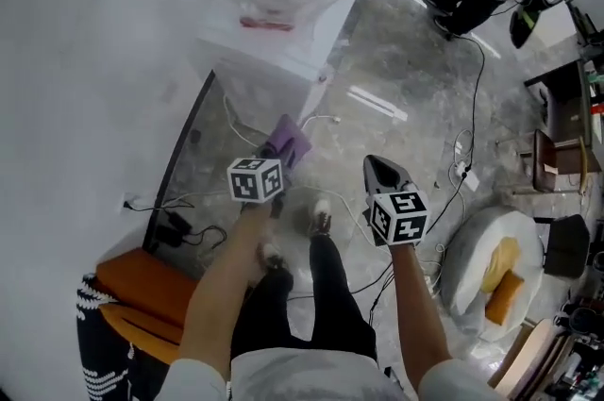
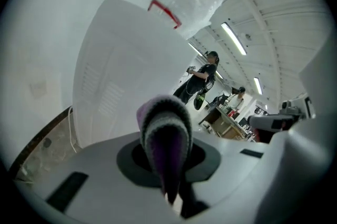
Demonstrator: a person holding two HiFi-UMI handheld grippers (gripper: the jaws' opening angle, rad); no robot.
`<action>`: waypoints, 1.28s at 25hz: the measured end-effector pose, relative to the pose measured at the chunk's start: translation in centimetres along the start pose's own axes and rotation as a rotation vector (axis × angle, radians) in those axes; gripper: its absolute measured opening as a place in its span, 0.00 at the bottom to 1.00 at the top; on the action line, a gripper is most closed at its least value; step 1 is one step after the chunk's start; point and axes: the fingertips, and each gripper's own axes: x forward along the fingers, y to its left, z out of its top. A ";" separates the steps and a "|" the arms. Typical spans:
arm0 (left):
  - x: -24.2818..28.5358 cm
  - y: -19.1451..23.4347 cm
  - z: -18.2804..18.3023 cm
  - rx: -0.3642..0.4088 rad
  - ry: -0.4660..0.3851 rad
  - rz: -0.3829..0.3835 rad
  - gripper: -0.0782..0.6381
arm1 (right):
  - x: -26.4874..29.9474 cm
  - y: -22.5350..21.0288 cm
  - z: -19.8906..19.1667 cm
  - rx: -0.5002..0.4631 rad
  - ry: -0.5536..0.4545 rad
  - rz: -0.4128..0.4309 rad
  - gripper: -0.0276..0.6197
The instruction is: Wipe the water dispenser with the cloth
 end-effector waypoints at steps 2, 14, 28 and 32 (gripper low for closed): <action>-2.9 -1.3 1.6 0.050 0.000 0.012 0.17 | -1.9 0.4 2.3 -0.006 -0.037 -0.002 0.05; -19.6 -8.4 15.9 0.456 -0.198 0.133 0.17 | -13.5 4.4 16.4 -0.171 -0.248 -0.013 0.05; -32.5 -20.1 23.1 0.787 -0.377 0.154 0.17 | -23.1 11.0 26.2 -0.352 -0.461 0.012 0.05; -34.8 -22.0 23.9 0.829 -0.420 0.163 0.17 | -24.9 12.1 27.0 -0.393 -0.494 0.019 0.05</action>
